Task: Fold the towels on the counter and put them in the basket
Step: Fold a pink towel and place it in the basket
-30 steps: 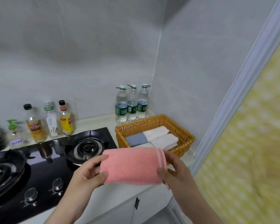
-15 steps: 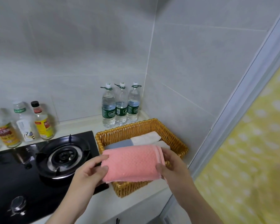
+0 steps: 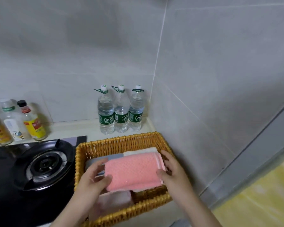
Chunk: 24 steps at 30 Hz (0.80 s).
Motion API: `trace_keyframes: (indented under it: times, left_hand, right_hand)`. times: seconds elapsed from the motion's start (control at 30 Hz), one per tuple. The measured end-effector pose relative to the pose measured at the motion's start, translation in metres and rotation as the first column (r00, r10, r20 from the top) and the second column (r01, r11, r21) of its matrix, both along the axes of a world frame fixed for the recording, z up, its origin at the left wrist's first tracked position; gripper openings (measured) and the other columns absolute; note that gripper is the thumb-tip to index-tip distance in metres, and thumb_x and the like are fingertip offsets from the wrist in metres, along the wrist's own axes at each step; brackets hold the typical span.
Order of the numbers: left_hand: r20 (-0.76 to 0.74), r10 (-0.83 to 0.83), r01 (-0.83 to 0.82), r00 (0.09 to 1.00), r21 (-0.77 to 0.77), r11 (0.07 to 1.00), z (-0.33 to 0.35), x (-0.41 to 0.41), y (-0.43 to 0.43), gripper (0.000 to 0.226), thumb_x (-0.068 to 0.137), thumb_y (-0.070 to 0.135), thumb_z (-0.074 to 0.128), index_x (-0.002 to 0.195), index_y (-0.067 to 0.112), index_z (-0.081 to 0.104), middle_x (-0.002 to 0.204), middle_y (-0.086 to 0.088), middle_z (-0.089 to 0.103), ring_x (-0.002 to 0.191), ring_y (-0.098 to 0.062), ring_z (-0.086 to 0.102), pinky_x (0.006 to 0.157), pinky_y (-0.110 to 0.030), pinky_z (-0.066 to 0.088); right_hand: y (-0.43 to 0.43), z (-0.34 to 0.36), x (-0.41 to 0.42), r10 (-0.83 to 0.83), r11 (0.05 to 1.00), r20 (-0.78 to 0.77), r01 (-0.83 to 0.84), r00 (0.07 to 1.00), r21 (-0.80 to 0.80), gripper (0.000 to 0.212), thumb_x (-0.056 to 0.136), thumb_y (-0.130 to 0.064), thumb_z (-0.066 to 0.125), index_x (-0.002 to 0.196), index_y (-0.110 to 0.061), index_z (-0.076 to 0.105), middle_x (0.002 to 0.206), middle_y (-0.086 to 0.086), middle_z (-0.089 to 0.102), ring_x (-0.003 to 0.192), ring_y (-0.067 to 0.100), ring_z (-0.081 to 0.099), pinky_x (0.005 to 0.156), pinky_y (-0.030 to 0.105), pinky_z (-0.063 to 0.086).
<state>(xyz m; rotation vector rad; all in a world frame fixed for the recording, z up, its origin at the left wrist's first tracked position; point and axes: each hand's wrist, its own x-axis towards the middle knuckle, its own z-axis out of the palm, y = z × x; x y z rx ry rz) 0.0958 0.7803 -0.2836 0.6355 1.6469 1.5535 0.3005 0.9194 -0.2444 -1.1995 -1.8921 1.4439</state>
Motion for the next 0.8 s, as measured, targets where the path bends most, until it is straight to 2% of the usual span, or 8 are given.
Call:
trace_keyframes:
  times: [0.17,0.23,0.37,0.5,0.57,0.63,0.73,0.8]
  left_hand:
    - [0.016,0.012,-0.010,1.000,-0.103,0.995,-0.013,0.012,0.034,0.040,0.085,-0.007,0.063,0.113,0.021,0.063,0.115,-0.003,0.063,0.101,-0.028,0.065,0.074,-0.042,0.060]
    - [0.056,-0.008,0.016,0.998,-0.149,0.989,-0.022,0.017,0.045,0.035,0.086,-0.008,0.060,0.110,0.017,0.063,0.112,-0.003,0.063,0.099,-0.031,0.066,0.076,-0.043,0.059]
    - [0.027,-0.085,0.089,0.996,-0.277,0.957,-0.047,0.022,0.063,0.027,0.081,-0.006,0.066,0.101,0.012,0.063,0.104,-0.008,0.066,0.080,-0.021,0.064,0.066,-0.032,0.051]
    - [0.059,-0.230,0.233,0.971,-0.423,0.876,-0.069,0.022,0.077,0.029,0.068,0.011,0.071,0.097,0.012,0.065,0.096,-0.010,0.068,0.079,-0.016,0.062,0.064,-0.025,0.049]
    - [0.134,-0.259,0.291,0.957,-0.475,0.830,-0.077,0.025,0.081,0.032,0.065,0.006,0.069,0.097,0.008,0.065,0.091,-0.015,0.067,0.075,-0.020,0.061,0.059,-0.028,0.048]
    - [0.238,-0.204,0.300,0.950,-0.504,0.810,-0.089,0.028,0.083,0.034,0.059,-0.001,0.066,0.092,0.003,0.065,0.084,-0.023,0.064,0.071,-0.028,0.059,0.062,-0.032,0.047]
    - [0.248,-0.173,0.285,0.953,-0.543,0.790,-0.103,0.026,0.088,0.033,0.051,-0.001,0.067,0.084,0.002,0.068,0.082,-0.025,0.067,0.074,-0.034,0.064,0.066,-0.040,0.052]
    - [0.214,-0.225,0.309,0.951,-0.589,0.747,-0.111,0.024,0.093,0.035,0.043,0.007,0.069,0.078,0.005,0.071,0.081,-0.021,0.070,0.084,-0.036,0.068,0.074,-0.046,0.056]
  right_hand:
    - [0.043,-0.011,0.005,0.138,0.990,0.109,-0.141,0.984,0.017,0.050,0.096,-0.007,0.053,0.125,-0.047,0.051,0.122,-0.034,0.045,0.122,-0.007,0.038,0.099,0.015,0.031]
    - [0.055,-0.019,0.006,0.142,0.990,0.151,-0.144,0.978,0.000,0.048,0.096,-0.007,0.053,0.130,-0.041,0.052,0.122,-0.034,0.044,0.124,-0.007,0.038,0.102,0.016,0.030]
    - [0.071,-0.032,0.009,0.174,0.985,0.279,-0.170,0.944,-0.038,0.047,0.097,-0.013,0.051,0.137,-0.037,0.049,0.134,-0.021,0.047,0.120,-0.005,0.037,0.104,0.020,0.033]
    - [0.084,-0.043,0.013,0.246,0.968,0.428,-0.243,0.869,-0.064,0.044,0.097,-0.008,0.045,0.135,-0.028,0.054,0.112,-0.020,0.051,0.104,-0.004,0.044,0.081,0.005,0.036]
    - [0.089,-0.047,0.012,0.296,0.954,0.490,-0.275,0.820,-0.116,0.044,0.096,-0.006,0.041,0.129,-0.029,0.059,0.106,-0.020,0.054,0.095,-0.003,0.049,0.072,0.006,0.036]
    - [0.095,-0.055,0.008,0.353,0.935,0.578,-0.306,0.736,-0.182,0.044,0.093,-0.009,0.039,0.124,-0.030,0.062,0.109,-0.013,0.060,0.093,0.003,0.054,0.075,0.015,0.042]
    - [0.103,-0.069,-0.001,0.379,0.922,0.717,-0.308,0.585,-0.236,0.040,0.087,-0.017,0.037,0.113,-0.024,0.065,0.102,-0.003,0.064,0.090,0.013,0.059,0.080,0.029,0.049]
    - [0.108,-0.079,-0.005,0.370,0.926,0.764,-0.276,0.529,-0.257,0.031,0.087,-0.019,0.036,0.101,-0.014,0.064,0.091,-0.001,0.060,0.081,0.015,0.057,0.071,0.027,0.045]
